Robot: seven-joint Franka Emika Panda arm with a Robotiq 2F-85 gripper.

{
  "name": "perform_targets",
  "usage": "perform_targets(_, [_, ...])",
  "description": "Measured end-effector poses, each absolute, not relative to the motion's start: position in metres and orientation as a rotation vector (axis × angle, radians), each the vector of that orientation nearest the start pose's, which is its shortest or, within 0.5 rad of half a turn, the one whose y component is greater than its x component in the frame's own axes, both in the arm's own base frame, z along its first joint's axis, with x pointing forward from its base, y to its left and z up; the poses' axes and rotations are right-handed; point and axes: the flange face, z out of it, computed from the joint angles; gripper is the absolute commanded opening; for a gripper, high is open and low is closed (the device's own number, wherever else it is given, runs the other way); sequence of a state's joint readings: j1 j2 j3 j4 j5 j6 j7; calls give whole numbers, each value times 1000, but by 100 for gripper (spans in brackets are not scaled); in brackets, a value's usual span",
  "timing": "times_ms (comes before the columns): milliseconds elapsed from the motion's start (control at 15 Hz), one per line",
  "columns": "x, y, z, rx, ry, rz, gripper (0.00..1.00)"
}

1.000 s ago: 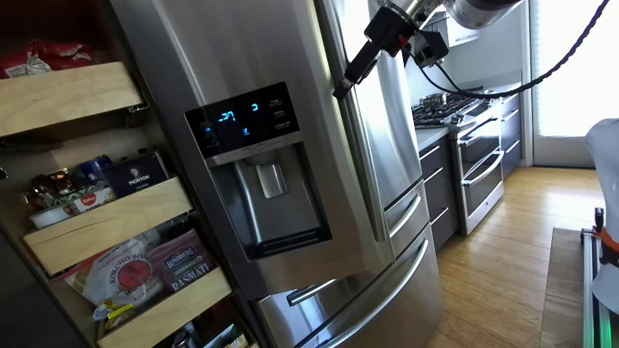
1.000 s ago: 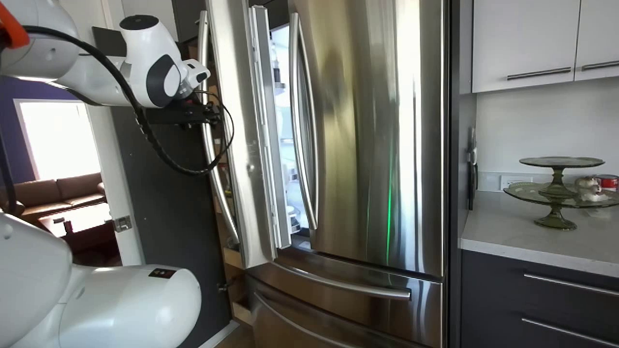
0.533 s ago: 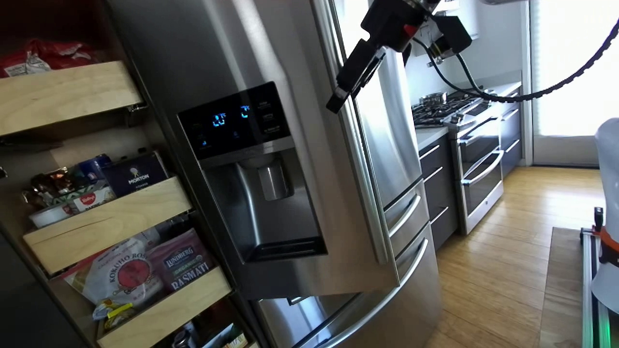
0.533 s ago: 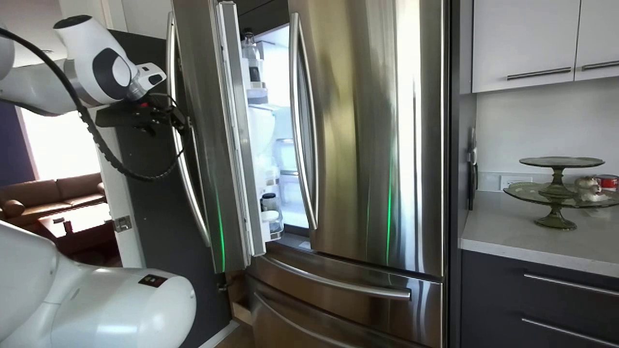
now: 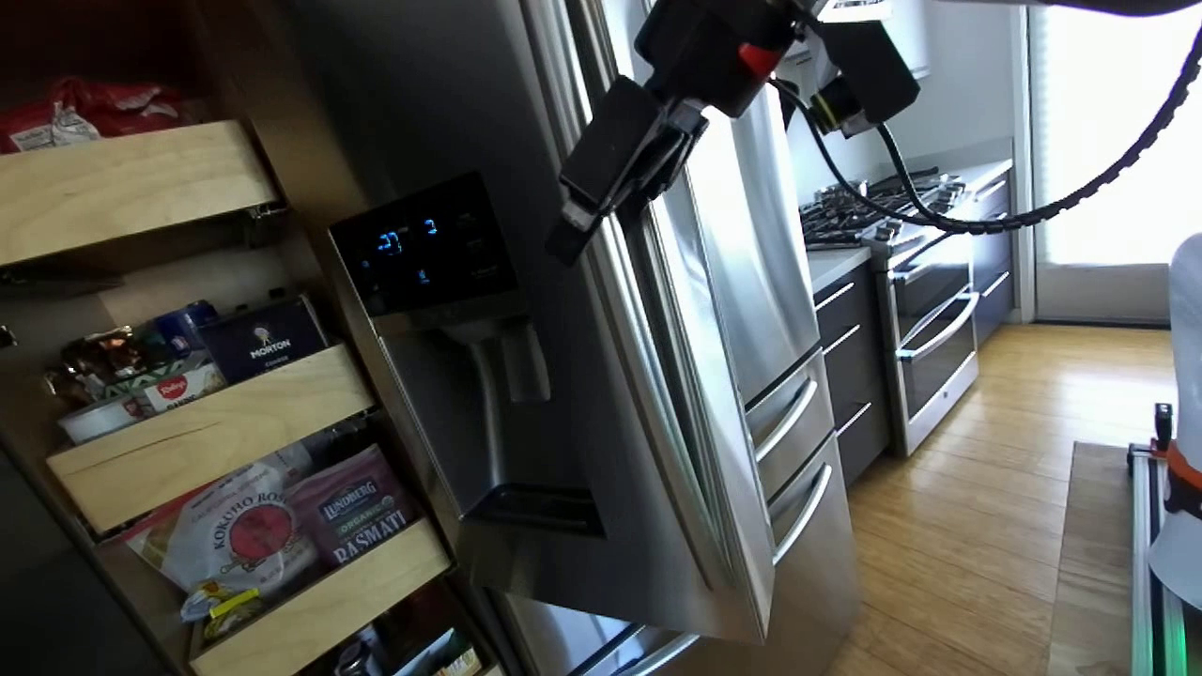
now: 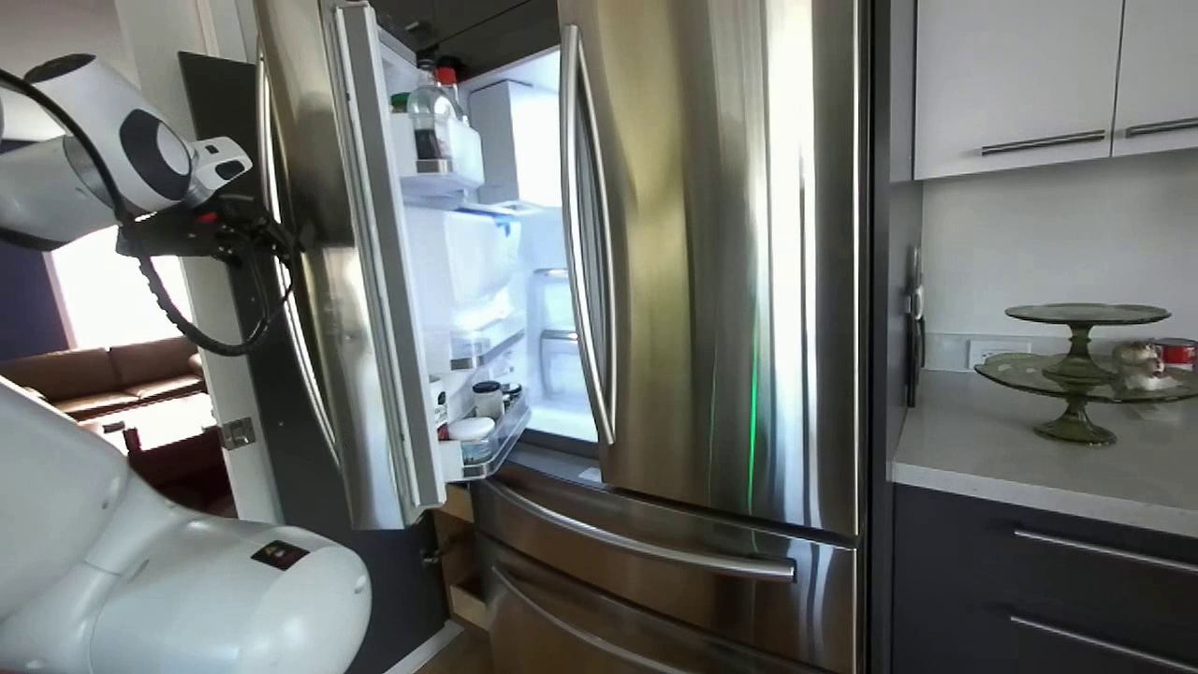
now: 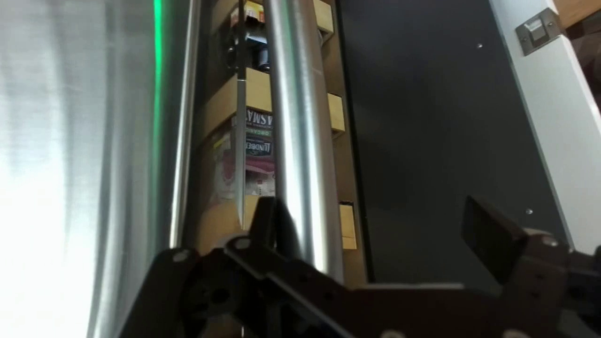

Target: Open the fridge door

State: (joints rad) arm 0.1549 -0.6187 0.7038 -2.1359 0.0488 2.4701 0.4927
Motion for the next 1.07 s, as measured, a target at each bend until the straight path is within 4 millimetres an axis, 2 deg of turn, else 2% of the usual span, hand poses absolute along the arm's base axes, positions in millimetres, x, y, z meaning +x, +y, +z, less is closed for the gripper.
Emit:
perform_targets(200, [219, 441, 682, -2561, -573, -1166, 100])
perform_targets(400, [209, 456, 702, -2574, -581, -1066, 100])
perform_targets(867, [190, 458, 737, -2724, -542, -788, 100])
perform_targets(1067, [202, 445, 744, -2752, -493, -699, 100])
